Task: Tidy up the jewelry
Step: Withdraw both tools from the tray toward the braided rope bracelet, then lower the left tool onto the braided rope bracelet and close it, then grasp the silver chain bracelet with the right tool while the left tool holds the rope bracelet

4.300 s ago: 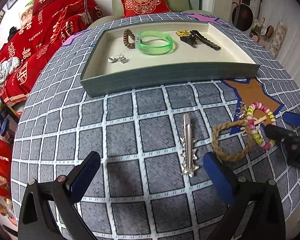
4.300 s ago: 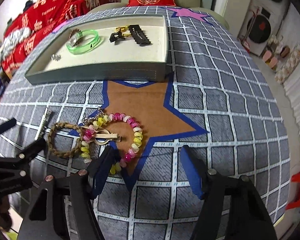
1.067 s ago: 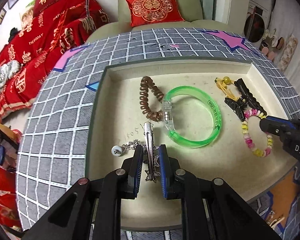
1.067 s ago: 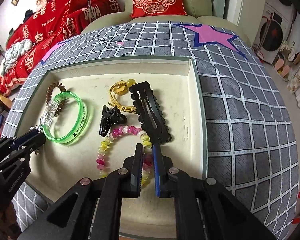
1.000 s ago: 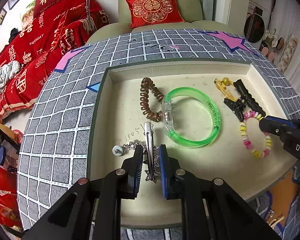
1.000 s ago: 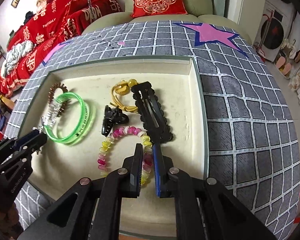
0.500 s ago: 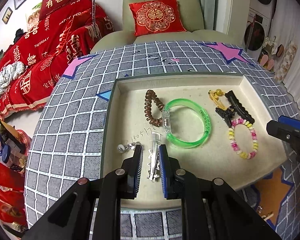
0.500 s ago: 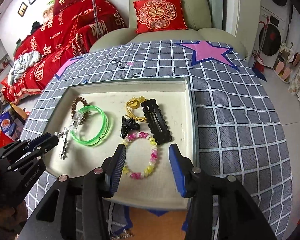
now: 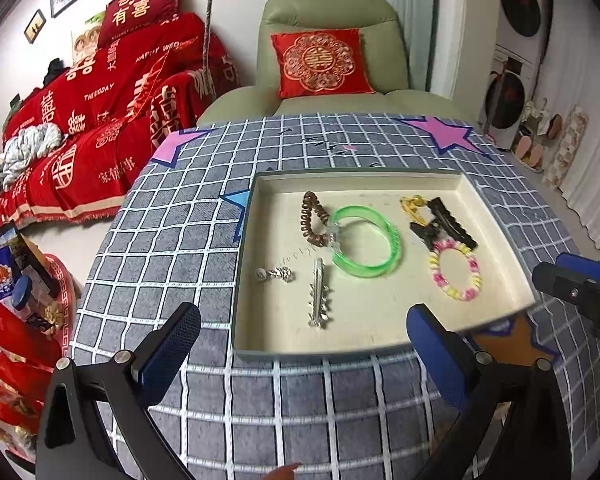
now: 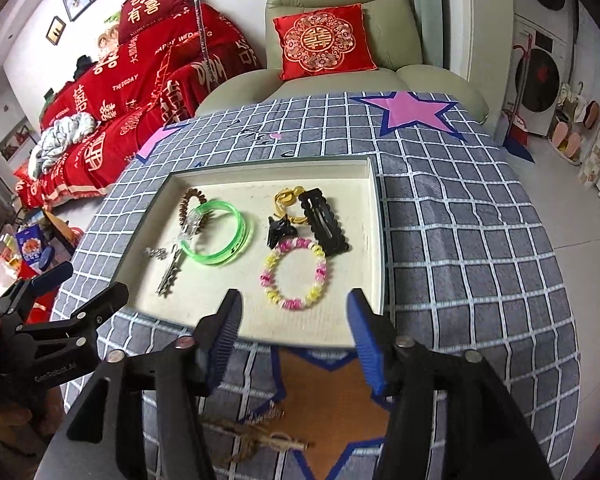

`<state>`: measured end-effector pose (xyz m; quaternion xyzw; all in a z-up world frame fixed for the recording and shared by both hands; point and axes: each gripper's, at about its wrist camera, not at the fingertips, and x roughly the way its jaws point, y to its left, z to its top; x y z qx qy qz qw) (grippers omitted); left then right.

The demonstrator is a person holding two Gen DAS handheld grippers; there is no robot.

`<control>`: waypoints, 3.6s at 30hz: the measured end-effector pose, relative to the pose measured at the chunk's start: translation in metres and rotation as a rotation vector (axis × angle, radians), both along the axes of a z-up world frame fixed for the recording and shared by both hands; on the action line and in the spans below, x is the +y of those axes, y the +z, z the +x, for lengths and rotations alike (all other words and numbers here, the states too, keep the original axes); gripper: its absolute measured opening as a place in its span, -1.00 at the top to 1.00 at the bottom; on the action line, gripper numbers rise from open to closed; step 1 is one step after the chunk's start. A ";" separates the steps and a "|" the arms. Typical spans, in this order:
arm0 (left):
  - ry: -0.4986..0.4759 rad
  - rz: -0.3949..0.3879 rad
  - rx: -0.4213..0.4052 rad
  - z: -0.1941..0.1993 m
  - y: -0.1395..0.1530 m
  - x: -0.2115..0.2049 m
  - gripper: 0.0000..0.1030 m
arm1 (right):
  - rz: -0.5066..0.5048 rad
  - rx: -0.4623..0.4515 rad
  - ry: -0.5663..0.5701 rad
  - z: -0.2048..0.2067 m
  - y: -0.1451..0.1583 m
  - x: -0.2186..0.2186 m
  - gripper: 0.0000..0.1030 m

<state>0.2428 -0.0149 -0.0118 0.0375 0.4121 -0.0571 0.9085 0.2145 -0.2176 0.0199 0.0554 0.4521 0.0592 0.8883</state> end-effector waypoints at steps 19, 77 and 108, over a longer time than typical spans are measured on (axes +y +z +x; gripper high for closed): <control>-0.054 -0.001 0.034 -0.082 -0.015 -0.017 -1.00 | 0.106 -0.041 -0.016 -0.082 -0.005 -0.022 -0.74; -0.268 0.024 0.207 -0.084 -0.070 -0.080 0.71 | -0.030 0.125 0.013 -0.096 -0.064 -0.048 -0.75; -0.140 0.009 0.182 -0.091 -0.072 -0.033 0.71 | -0.195 0.105 0.186 -0.051 -0.081 0.039 0.82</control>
